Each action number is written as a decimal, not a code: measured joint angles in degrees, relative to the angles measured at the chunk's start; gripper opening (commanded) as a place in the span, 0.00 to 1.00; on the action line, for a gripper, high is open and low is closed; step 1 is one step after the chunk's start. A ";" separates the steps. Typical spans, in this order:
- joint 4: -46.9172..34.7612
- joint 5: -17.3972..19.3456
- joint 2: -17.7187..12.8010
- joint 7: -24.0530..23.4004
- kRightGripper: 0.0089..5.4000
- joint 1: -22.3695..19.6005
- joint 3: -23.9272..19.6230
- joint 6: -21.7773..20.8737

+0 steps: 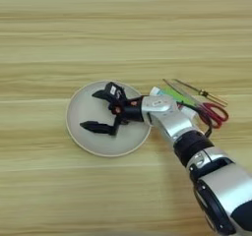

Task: Move the objects on the table

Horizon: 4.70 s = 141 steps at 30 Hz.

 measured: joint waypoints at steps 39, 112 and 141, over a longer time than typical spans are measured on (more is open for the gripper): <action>-23.71 15.58 -23.75 19.11 0.99 5.35 -15.32 7.65; 2.65 -2.28 -26.78 12.29 0.31 0.93 -4.82 -9.03; -7.91 5.42 -27.31 14.11 0.31 1.45 -12.74 -5.11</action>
